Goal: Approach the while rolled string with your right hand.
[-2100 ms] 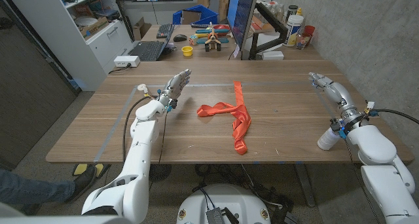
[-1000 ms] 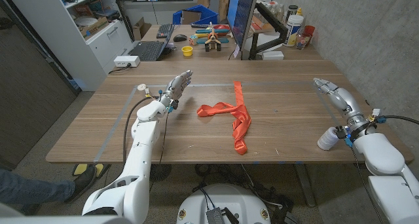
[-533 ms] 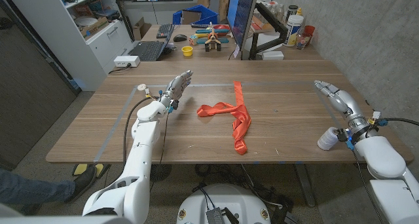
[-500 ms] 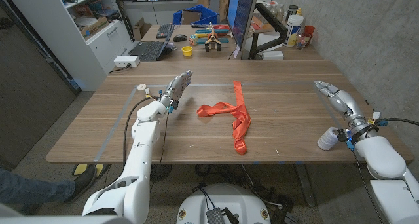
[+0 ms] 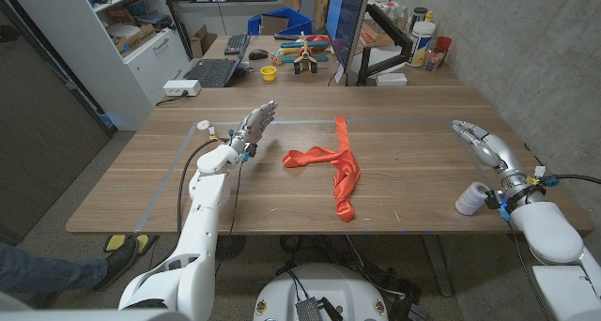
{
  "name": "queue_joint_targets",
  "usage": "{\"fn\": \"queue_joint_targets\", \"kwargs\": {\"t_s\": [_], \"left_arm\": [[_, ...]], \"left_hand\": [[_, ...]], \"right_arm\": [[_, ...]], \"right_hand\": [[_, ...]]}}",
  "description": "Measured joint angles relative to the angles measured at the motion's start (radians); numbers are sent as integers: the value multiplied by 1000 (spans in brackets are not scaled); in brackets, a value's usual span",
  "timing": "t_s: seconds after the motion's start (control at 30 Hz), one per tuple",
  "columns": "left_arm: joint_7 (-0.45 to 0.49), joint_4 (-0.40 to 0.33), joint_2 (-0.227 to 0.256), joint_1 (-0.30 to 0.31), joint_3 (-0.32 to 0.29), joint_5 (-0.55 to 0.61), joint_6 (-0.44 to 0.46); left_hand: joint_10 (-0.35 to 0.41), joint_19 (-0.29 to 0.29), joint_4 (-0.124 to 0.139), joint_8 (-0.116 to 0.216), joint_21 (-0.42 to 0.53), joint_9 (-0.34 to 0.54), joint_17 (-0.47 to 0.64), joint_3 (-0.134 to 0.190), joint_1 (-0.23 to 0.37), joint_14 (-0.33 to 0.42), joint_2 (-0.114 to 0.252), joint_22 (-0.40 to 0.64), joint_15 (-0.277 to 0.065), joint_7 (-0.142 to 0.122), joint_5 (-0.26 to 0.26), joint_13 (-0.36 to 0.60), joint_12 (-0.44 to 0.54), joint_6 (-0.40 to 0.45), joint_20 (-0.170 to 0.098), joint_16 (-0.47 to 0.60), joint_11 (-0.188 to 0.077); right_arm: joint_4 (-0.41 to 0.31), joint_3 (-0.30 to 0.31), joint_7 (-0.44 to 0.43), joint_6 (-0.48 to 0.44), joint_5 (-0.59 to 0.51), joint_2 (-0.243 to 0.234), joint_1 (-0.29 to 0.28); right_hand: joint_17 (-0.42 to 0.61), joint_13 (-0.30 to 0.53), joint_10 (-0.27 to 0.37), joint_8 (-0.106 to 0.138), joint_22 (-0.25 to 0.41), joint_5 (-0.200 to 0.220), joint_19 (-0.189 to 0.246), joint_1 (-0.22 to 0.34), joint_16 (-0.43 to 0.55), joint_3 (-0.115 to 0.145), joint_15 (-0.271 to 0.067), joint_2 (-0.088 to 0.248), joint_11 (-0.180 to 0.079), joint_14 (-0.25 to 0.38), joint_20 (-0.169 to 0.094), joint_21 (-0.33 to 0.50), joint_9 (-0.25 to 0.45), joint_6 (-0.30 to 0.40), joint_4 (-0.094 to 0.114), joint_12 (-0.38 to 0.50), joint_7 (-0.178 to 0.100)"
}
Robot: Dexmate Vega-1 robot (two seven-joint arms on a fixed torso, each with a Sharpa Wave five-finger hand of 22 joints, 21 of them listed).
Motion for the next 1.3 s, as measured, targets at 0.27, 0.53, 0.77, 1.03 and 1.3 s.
{"fn": "queue_joint_targets", "kwargs": {"t_s": [0.27, 0.53, 0.77, 1.03, 1.3], "left_arm": [[-2, -1, 1, 0, 2, 3, 3], [-4, -1, 2, -3, 5, 6, 3], [-7, 3, 4, -8, 6, 8, 3], [-8, 8, 5, -12, 6, 11, 4], [-9, 14, 7, -18, 8, 13, 5]], "left_hand": [[2, 0, 0, 0, 0, 0, 0, 0, 0, 0, 0, 0, 0, 0, 0, 0, 0, 0, 0, 0, -2], [9, -5, 0, 0, -7, 0, 0, 0, 0, 0, 0, 0, 0, 0, 0, 0, 0, 0, 5, 0, -2], [9, -5, 0, 0, -7, 0, 0, 0, 0, 0, 0, 0, 0, 0, 0, 0, 0, 0, 5, 0, -2], [9, -5, 0, 0, -7, 0, 0, 0, 0, 0, 0, 0, 0, 0, 0, 0, 0, 0, 5, 0, -2], [9, -5, 0, 0, -14, 0, 0, 0, 4, 0, 4, 0, 0, 0, 0, 0, 0, 0, 5, 0, -2]], "right_arm": [[-8, 4, -9, 0, -28, 9, -10], [-16, 5, -18, 2, -60, 15, -19], [-23, 5, -31, 7, -90, 24, -28], [-28, 5, -46, 14, -120, 35, -38], [-28, 5, -67, 23, -147, 43, -43]], "right_hand": [[0, 0, 0, 0, 0, 0, 0, 0, 0, 0, 0, 0, 0, 0, 0, 0, 0, 0, 0, 0, 0], [0, 0, -3, 0, 0, 0, 0, 5, -4, 4, 0, -5, -8, 0, 0, -8, 0, 0, -4, 0, 0], [-4, 0, 0, 0, 0, 4, 0, 5, -4, 0, 0, -5, -11, 0, 0, -8, 0, 5, -8, 0, -5], [-5, 0, 0, 0, 0, 4, 0, 10, -4, 0, 0, -10, -11, 0, 0, -15, 0, 5, -8, 0, -5], [-5, 0, 5, 0, 0, 4, 0, 10, -4, 4, 0, -10, -16, 0, 0, -15, 0, 8, -13, 0, -8]]}}
